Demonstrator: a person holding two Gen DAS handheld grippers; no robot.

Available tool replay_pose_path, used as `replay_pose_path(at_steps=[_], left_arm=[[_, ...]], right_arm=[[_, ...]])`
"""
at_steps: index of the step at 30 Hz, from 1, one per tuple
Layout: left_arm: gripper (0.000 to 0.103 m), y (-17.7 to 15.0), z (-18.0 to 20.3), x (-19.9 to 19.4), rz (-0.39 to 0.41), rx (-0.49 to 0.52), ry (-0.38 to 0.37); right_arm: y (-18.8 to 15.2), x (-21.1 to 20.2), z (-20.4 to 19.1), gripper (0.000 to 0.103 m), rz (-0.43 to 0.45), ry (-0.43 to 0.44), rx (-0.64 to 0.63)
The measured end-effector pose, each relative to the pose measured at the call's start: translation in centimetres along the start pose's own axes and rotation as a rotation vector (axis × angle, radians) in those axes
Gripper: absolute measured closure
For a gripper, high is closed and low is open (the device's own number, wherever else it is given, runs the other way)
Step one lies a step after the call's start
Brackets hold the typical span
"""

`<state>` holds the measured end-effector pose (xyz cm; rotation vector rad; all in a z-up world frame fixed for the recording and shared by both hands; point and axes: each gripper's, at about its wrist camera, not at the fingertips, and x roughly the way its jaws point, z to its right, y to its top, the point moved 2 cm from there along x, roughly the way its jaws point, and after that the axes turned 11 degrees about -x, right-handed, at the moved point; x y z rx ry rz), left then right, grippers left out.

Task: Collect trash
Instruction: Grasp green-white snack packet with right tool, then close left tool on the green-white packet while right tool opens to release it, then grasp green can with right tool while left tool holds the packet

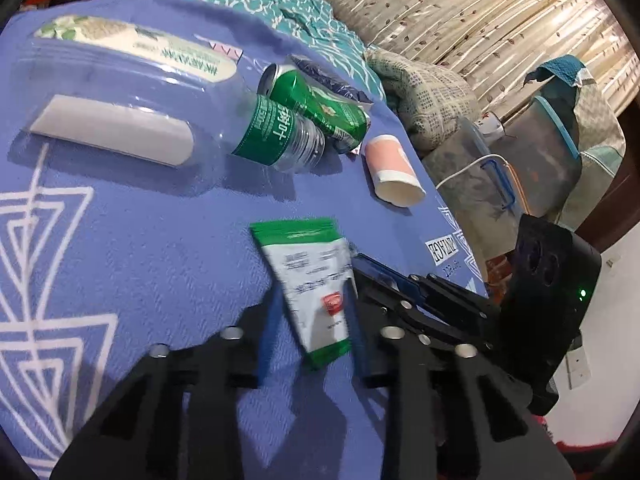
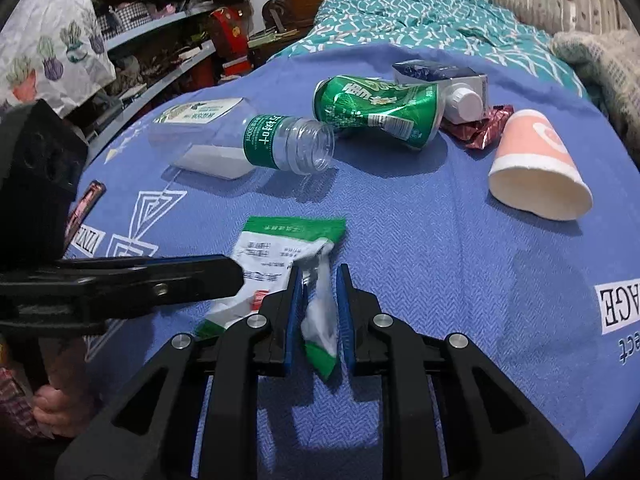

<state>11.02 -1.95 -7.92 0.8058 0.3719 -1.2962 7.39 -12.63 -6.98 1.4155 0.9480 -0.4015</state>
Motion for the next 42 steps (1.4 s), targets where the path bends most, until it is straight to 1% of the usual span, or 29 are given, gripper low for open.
replay_pose_path(at_steps=[1, 3, 6, 7, 9, 10, 12, 13, 14, 15, 16, 17, 18, 19, 21, 23, 24, 26, 28, 31, 33, 35, 37, 38, 39, 40, 42], left_arm=[[0.083, 0.1, -0.1, 0.1, -0.003, -0.014, -0.010], [0.083, 0.3, -0.2, -0.2, -0.001, -0.047, -0.064], [0.076, 0.6, -0.1, -0.7, 0.007, -0.073, -0.130], [0.072, 0.7, 0.0, -0.7, 0.002, -0.085, -0.151], [0.067, 0.9, -0.1, -0.5, -0.014, -0.115, -0.198], [0.067, 1.0, -0.1, -0.4, -0.017, -0.119, -0.201], [0.067, 1.2, -0.2, 0.2, -0.009, -0.117, -0.155], [0.072, 1.4, -0.4, 0.6, -0.011, -0.126, -0.136], [0.080, 1.5, -0.6, 0.9, -0.013, -0.136, -0.128], [0.102, 1.6, -0.9, 1.2, -0.015, -0.141, -0.116], [0.102, 1.7, -1.3, 1.6, -0.021, -0.157, -0.096], [0.102, 1.8, -1.5, 1.6, -0.027, -0.172, -0.107], [0.102, 1.9, -1.4, 1.5, -0.015, -0.170, -0.106], [0.102, 1.9, -1.1, 1.2, 0.004, -0.154, -0.101], [0.102, 1.9, -0.7, 0.5, 0.029, -0.124, -0.097], [0.102, 2.0, -0.4, -0.1, 0.041, -0.117, -0.117], [0.102, 2.0, -0.4, -0.3, 0.048, -0.113, -0.114], [0.102, 2.2, -0.4, -0.8, 0.065, -0.108, -0.104], [0.102, 2.6, -0.7, -1.5, 0.084, -0.118, -0.104], [0.102, 3.2, -1.2, -2.4, 0.109, -0.132, -0.102], [0.102, 3.6, -1.7, -3.2, 0.126, -0.142, -0.108], [0.102, 3.7, -1.9, -3.8, 0.139, -0.144, -0.113], [0.102, 3.6, -2.0, -4.4, 0.148, -0.144, -0.119], [0.102, 3.6, -2.1, -4.6, 0.149, -0.143, -0.120], [0.102, 3.4, -2.1, -4.8, 0.151, -0.141, -0.117], [0.102, 3.2, -2.1, -5.1, 0.153, -0.138, -0.114], [0.102, 2.8, -2.2, -5.6, 0.162, -0.136, -0.113]], right_arm=[[-0.1, -0.1, 0.2, 0.084, 0.002, 0.007, 0.006], [-0.2, -0.1, 0.5, 0.084, 0.006, 0.025, 0.022], [-0.3, -0.1, 1.0, 0.084, 0.014, 0.056, 0.053], [-0.4, -0.1, 1.1, 0.084, 0.016, 0.062, 0.059], [-0.4, -0.1, 1.2, 0.084, 0.018, 0.072, 0.068], [-0.5, -0.1, 1.4, 0.084, 0.021, 0.080, 0.077], [-0.6, -0.2, 1.8, 0.084, 0.029, 0.104, 0.106], [-0.7, -0.2, 2.0, 0.084, 0.032, 0.111, 0.115], [-0.7, -0.2, 2.2, 0.084, 0.034, 0.115, 0.122], [-0.7, -0.2, 2.2, 0.084, 0.036, 0.117, 0.125], [-0.7, -0.2, 2.3, 0.084, 0.037, 0.120, 0.128], [-0.6, -0.3, 2.2, 0.083, 0.040, 0.121, 0.128], [-0.6, -0.4, 2.3, 0.083, 0.046, 0.121, 0.128], [-0.6, -0.5, 2.3, 0.080, 0.055, 0.124, 0.128], [-0.6, -0.9, 2.1, 0.080, 0.072, 0.130, 0.132], [-0.6, -1.3, 2.3, 0.080, 0.089, 0.141, 0.136], [-0.6, -1.4, 2.3, 0.080, 0.093, 0.141, 0.137], [-0.8, -1.7, 2.3, 0.068, 0.096, 0.138, 0.138], [-1.0, -2.4, 2.4, 0.034, 0.116, 0.127, 0.140], [-0.4, -4.0, 2.9, 0.033, 0.162, 0.104, 0.127], [0.8, -4.8, 4.3, 0.033, 0.188, 0.090, 0.143], [2.5, -4.6, 6.4, 0.034, 0.179, 0.092, 0.199], [4.4, -3.3, 8.7, 0.035, 0.165, 0.121, 0.280], [5.3, -2.4, 9.4, 0.035, 0.150, 0.132, 0.315], [6.2, -1.1, 10.3, 0.034, 0.117, 0.145, 0.368], [6.7, 0.2, 11.0, 0.035, 0.085, 0.185, 0.430], [7.3, 2.9, 11.6, 0.037, 0.054, 0.306, 0.571]])
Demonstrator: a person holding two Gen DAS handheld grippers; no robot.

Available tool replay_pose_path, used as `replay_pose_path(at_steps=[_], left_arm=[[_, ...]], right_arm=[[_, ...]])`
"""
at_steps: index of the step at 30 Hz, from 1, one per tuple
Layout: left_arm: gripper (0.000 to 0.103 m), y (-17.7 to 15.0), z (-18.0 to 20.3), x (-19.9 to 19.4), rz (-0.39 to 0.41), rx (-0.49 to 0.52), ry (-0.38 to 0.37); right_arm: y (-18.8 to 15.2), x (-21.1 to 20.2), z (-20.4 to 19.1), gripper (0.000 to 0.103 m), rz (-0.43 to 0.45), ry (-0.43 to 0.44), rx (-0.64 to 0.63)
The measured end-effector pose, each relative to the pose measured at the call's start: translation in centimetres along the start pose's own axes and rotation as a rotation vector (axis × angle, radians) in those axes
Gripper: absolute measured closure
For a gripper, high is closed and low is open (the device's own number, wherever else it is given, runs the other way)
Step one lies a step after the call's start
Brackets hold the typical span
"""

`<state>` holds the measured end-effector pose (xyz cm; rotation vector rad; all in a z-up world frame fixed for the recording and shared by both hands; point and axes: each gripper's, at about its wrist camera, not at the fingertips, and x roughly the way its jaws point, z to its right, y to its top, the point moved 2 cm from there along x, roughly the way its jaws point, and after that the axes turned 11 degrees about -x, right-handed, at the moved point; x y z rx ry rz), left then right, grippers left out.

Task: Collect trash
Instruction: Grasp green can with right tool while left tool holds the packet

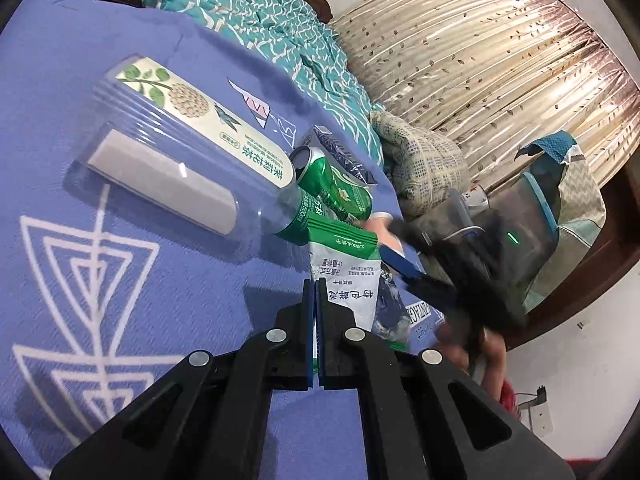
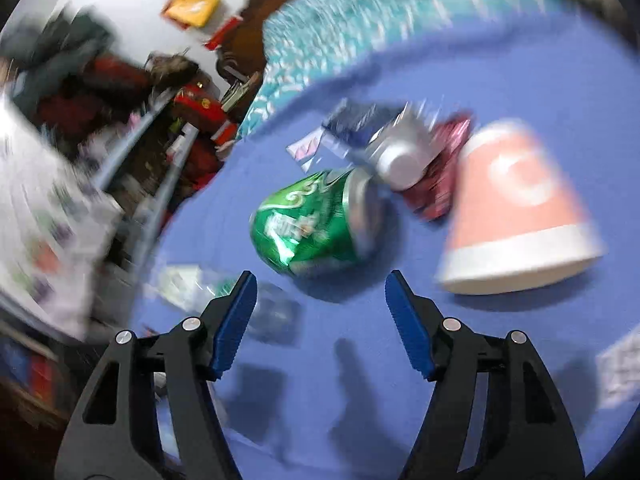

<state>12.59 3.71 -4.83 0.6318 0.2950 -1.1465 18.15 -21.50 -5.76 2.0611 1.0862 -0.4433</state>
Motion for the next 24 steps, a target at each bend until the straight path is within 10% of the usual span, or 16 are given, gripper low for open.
replay_pose_path(at_steps=[9, 24], left_arm=[[0.102, -0.7, -0.8, -1.8, 0.014, -0.015, 0.001], [0.102, -1.8, 2.7, -0.2, -0.031, 0.072, -0.031]], right_arm=[[0.4, 5.6, 2.9, 0.083, 0.086, 0.197, 0.397], [-9.5, -8.8, 0.5, 0.090, 0.152, 0.040, 0.011]])
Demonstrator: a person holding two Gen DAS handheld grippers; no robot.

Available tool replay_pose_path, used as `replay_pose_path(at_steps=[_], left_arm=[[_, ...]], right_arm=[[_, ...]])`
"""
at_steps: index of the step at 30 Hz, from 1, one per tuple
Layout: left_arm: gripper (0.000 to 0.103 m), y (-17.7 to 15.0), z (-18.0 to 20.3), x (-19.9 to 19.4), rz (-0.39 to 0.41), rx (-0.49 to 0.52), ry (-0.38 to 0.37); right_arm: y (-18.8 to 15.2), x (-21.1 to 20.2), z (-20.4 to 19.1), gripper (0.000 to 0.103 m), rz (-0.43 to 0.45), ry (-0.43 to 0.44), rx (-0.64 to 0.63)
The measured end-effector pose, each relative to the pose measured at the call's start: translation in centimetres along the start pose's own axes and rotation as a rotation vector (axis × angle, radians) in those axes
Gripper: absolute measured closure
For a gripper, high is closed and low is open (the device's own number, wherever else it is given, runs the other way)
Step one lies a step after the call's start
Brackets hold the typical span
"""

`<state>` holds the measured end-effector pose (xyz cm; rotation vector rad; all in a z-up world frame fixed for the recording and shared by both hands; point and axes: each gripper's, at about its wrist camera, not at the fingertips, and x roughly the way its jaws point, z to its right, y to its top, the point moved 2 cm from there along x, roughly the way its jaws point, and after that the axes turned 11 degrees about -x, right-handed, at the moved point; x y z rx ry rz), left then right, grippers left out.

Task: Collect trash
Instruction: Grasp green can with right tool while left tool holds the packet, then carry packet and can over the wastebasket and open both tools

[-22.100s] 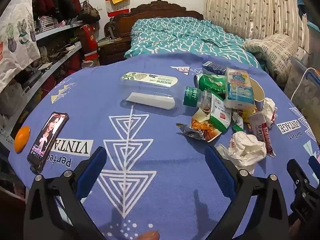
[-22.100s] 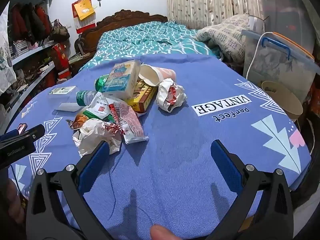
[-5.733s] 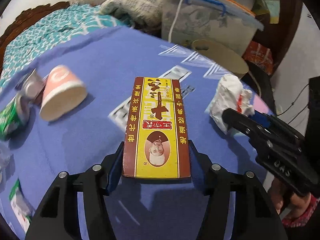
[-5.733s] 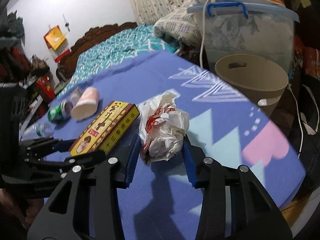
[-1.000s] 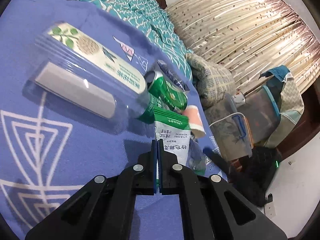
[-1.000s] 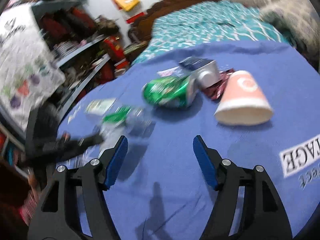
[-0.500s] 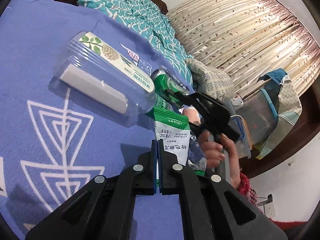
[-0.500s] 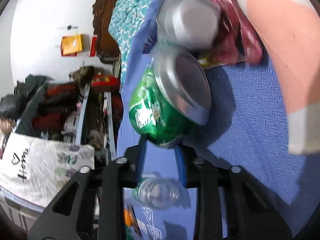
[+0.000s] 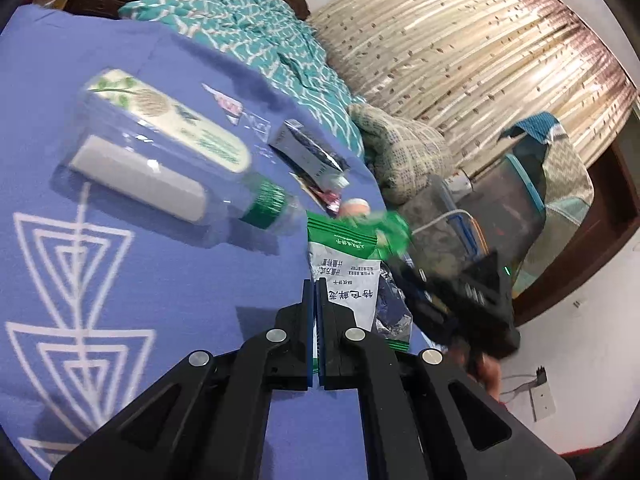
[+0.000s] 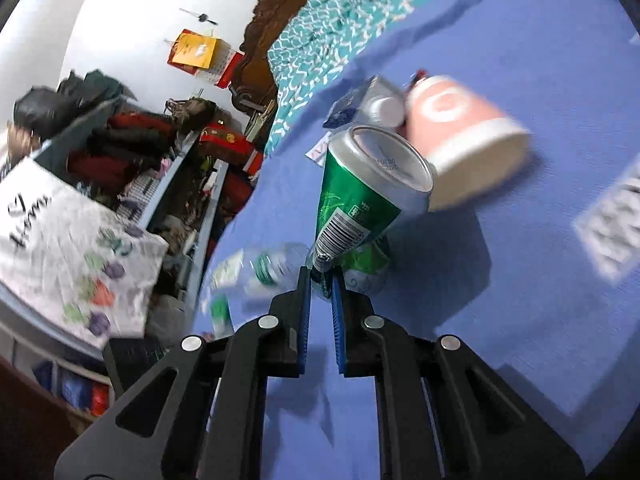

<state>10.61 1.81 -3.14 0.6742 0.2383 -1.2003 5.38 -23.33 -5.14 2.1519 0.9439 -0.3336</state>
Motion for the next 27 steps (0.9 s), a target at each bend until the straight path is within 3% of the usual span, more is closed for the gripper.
replay_pose_path(at_steps=[4, 10, 20, 27], left_arm=[[0.102, -0.2, 2.5, 2.3, -0.046, 0.051, -0.007], [0.102, -1.0, 9.0, 9.5, -0.158, 0.181, -0.027], [0.102, -5.0, 25.4, 28.5, -0.362, 0.434, -0.080], [0.101, -10.6, 34.5, 42.4, -0.477, 0.596, -0.052]], right_arm=[[0.0, -5.4, 2.6, 0.090, 0.081, -0.075, -0.014], [1.3, -12.6, 8.7, 0.090, 0.230, -0.176, 0.061], [4.5, -26.8, 21.9, 0.090, 0.460, -0.368, 0.202], [6.7, -30.7, 29.8, 0.087, 0.476, -0.428, 0.300]])
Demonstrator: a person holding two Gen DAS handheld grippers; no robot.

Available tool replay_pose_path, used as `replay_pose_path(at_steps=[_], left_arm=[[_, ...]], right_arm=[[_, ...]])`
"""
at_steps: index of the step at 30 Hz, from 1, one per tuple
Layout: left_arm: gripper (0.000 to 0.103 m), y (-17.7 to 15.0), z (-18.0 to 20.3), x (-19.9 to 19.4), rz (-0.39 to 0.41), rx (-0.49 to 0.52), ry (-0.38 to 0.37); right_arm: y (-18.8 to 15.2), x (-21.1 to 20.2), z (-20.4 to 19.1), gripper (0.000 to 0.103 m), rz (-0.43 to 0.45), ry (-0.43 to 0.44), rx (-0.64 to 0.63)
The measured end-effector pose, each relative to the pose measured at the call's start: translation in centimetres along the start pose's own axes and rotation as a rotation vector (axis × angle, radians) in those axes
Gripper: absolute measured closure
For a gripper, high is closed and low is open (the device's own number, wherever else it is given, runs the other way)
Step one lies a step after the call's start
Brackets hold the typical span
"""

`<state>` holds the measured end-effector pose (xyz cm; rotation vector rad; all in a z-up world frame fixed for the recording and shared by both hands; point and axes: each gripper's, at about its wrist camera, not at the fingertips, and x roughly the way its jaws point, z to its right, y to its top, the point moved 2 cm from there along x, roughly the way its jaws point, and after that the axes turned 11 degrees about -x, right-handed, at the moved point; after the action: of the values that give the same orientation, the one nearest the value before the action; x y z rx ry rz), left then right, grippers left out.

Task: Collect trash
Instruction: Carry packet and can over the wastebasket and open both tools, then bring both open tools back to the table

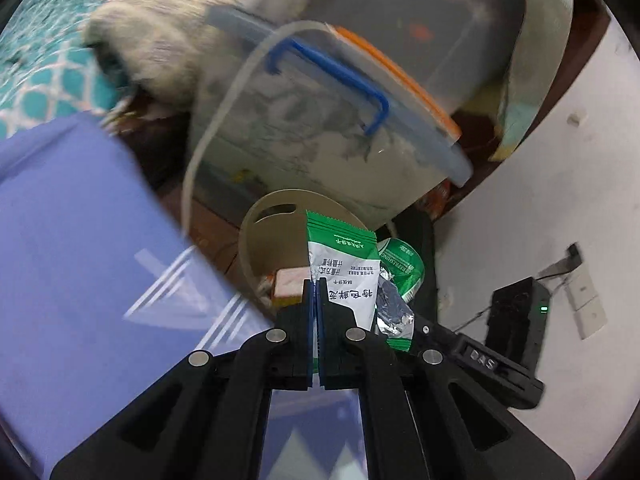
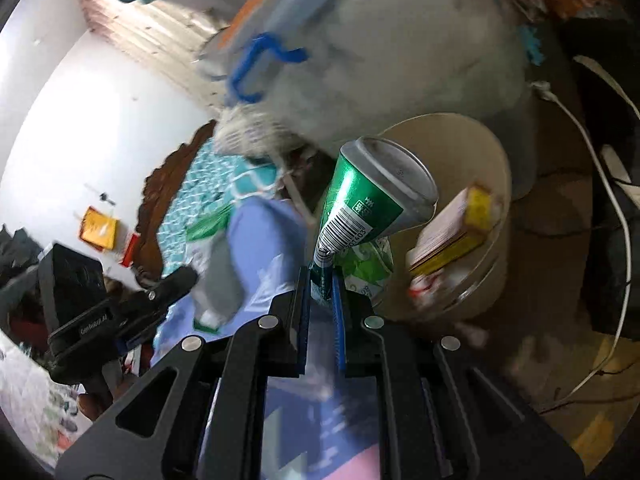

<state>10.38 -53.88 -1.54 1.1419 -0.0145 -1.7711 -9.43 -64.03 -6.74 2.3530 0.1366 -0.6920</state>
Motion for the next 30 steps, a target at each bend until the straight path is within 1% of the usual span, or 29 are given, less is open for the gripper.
replay_pose_path(at_steps=[1, 2, 3, 4, 5, 6, 7, 8, 9, 11, 13, 16, 17, 21, 26, 30], left_arm=[[0.096, 0.2, 0.4, 1.1, -0.004, 0.015, 0.022], [0.089, 0.6, 0.8, 2.6, -0.011, 0.030, 0.055], [0.068, 0.8, 1.0, 3.8, -0.021, 0.039, 0.085], [0.064, 0.9, 1.1, 4.3, -0.021, 0.042, 0.103], [0.064, 1.0, 1.2, 4.7, -0.014, 0.045, 0.113], [0.064, 1.0, 1.2, 4.7, -0.013, 0.049, 0.116], [0.064, 0.9, 1.2, 4.4, -0.010, 0.049, 0.112], [0.064, 0.6, 1.1, 3.6, -0.002, 0.050, 0.100], [0.064, 0.2, 0.8, 2.6, 0.011, 0.057, 0.094], [0.064, -0.7, 0.2, 0.5, 0.034, 0.072, 0.109], [0.063, -2.0, -0.5, -1.8, 0.060, 0.081, 0.128], [0.063, -5.1, -2.0, -5.6, 0.106, 0.096, 0.182], [0.063, -6.7, -2.8, -7.3, 0.125, 0.103, 0.212], [0.062, -10.9, -4.7, -11.8, 0.184, 0.125, 0.303], [0.061, -15.4, -7.2, -17.3, 0.244, 0.091, 0.368], [0.059, -17.9, -8.7, -20.4, 0.284, 0.067, 0.403]], right_arm=[[0.1, 0.5, 0.1, 0.087, -0.002, -0.001, 0.001], [0.4, 1.1, 0.5, 0.087, -0.011, -0.003, 0.007], [0.3, 1.5, 0.6, 0.087, -0.015, -0.003, 0.015], [0.2, 1.6, 1.0, 0.085, -0.011, 0.001, 0.023], [0.0, 1.6, 1.0, 0.083, -0.006, 0.004, 0.024], [-0.1, 1.5, 0.9, 0.078, -0.001, 0.004, 0.025], [-0.2, 1.0, 0.6, 0.067, 0.008, 0.010, 0.031], [-0.4, 0.7, 0.4, 0.059, 0.022, 0.019, 0.041], [-0.7, 0.4, 0.1, 0.042, 0.038, 0.021, 0.047], [-1.4, -0.3, -1.0, 0.041, 0.061, 0.024, 0.050], [-2.7, -1.1, -2.5, 0.041, 0.060, 0.056, 0.053], [-5.1, -2.1, -5.2, 0.041, 0.067, 0.086, 0.056], [-5.9, -2.4, -6.3, 0.041, 0.070, 0.085, 0.050], [-9.8, -3.1, -10.3, 0.041, 0.070, 0.068, 0.024], [-14.4, -3.9, -15.0, 0.040, 0.069, 0.032, -0.034], [-17.0, -4.6, -18.8, 0.040, 0.052, 0.009, -0.117]])
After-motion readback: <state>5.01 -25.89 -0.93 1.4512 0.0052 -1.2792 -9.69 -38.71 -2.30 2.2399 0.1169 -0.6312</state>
